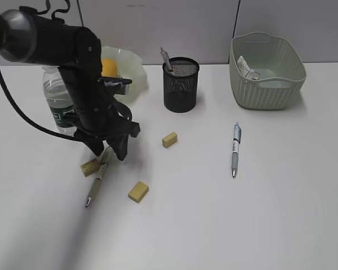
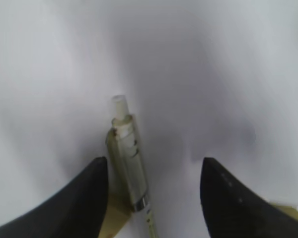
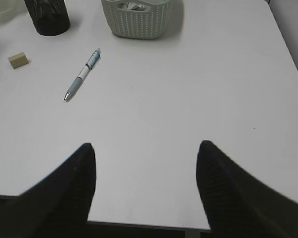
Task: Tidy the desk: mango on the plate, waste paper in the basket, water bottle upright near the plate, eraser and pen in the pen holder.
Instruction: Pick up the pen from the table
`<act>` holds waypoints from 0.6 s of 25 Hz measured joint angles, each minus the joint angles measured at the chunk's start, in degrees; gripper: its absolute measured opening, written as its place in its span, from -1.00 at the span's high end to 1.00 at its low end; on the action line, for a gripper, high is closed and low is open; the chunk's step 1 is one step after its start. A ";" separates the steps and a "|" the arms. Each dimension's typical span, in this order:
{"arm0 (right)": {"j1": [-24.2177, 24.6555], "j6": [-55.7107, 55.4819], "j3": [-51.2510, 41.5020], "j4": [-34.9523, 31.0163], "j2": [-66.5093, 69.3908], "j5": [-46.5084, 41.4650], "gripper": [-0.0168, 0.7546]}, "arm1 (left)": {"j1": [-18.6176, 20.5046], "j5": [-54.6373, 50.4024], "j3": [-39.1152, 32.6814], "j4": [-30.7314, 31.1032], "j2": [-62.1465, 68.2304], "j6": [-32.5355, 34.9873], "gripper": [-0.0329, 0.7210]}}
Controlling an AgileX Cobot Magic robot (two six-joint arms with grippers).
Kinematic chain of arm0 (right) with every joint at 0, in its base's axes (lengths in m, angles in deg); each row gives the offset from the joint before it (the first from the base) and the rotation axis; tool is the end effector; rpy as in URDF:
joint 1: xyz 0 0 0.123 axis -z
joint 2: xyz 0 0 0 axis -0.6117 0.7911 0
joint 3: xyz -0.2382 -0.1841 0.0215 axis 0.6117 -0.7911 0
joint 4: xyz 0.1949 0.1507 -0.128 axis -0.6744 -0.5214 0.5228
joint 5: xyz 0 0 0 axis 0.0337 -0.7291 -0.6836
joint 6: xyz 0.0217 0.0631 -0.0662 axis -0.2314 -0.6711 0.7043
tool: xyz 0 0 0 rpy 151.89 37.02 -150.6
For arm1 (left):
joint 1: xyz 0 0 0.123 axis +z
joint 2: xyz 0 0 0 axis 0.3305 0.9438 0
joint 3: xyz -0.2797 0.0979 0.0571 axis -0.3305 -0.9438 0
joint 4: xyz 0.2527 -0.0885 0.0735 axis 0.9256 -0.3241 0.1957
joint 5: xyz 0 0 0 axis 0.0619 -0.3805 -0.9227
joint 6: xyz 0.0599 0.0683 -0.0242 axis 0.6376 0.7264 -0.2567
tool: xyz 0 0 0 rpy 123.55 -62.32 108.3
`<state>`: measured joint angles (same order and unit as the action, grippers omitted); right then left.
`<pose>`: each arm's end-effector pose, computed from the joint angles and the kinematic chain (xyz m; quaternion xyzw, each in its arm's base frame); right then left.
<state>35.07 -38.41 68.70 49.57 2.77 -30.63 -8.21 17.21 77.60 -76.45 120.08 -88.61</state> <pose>0.0023 0.0055 0.2917 -0.0498 0.8427 0.0266 0.5354 0.3964 -0.2160 0.1308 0.1663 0.9845 -0.0529 0.0186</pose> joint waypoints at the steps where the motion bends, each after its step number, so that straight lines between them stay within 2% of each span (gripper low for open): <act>1: 0.00 0.00 0.00 0.00 0.00 0.00 -0.35 | 0.00 0.00 0.47 0.07 0.38 -0.15 -0.28; 11: 0.00 0.00 0.00 0.00 0.00 0.00 -0.35 | 0.14 -0.77 2.76 0.94 2.98 -2.21 -0.26; 15: 0.00 0.00 0.00 0.00 0.00 0.00 -0.35 | 0.53 -1.03 2.89 1.02 3.14 -2.38 -0.19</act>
<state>35.07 -38.41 68.70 49.57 2.77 -30.63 -7.68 16.18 80.49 -75.43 123.21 -90.99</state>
